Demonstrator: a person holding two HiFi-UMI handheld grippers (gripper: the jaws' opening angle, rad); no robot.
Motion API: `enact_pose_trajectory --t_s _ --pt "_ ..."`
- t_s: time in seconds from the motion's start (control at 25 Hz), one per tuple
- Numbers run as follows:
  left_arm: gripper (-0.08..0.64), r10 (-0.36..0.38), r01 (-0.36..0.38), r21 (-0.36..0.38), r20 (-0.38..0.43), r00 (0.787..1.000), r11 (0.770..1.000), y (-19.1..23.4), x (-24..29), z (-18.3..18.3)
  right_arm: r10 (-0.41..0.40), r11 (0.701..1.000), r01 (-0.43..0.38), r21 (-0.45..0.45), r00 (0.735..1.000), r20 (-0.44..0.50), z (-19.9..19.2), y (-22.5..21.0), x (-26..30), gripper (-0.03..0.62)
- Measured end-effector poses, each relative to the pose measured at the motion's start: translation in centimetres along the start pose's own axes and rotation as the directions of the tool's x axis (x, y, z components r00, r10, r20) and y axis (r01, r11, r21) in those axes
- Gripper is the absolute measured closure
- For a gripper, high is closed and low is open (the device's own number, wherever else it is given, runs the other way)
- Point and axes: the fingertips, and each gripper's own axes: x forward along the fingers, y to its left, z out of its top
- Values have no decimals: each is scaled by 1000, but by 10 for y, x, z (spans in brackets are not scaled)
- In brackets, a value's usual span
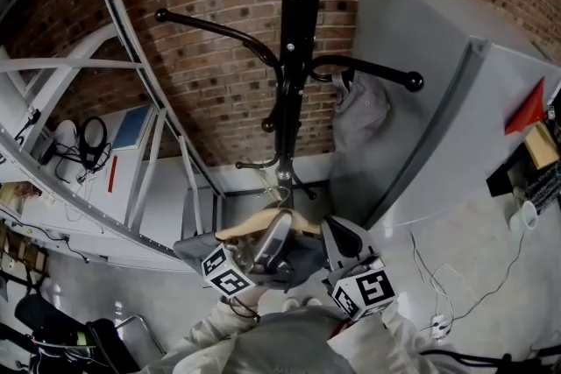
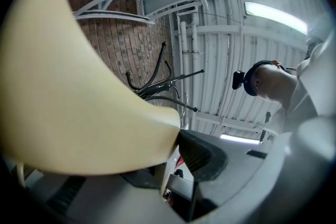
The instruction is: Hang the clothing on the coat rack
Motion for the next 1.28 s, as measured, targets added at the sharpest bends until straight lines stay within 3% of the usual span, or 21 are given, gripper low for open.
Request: enact_pose_trajectory --t_s 0.32,1.28 --pt "459 -16 15 38 12 1000 999 6 14 16 -12 1000 12 5 1000 14 3 -10 2 568" --pt "459 -113 110 40 82 990 993 26 80 58 -41 999 40 12 998 53 11 -50 21 569"
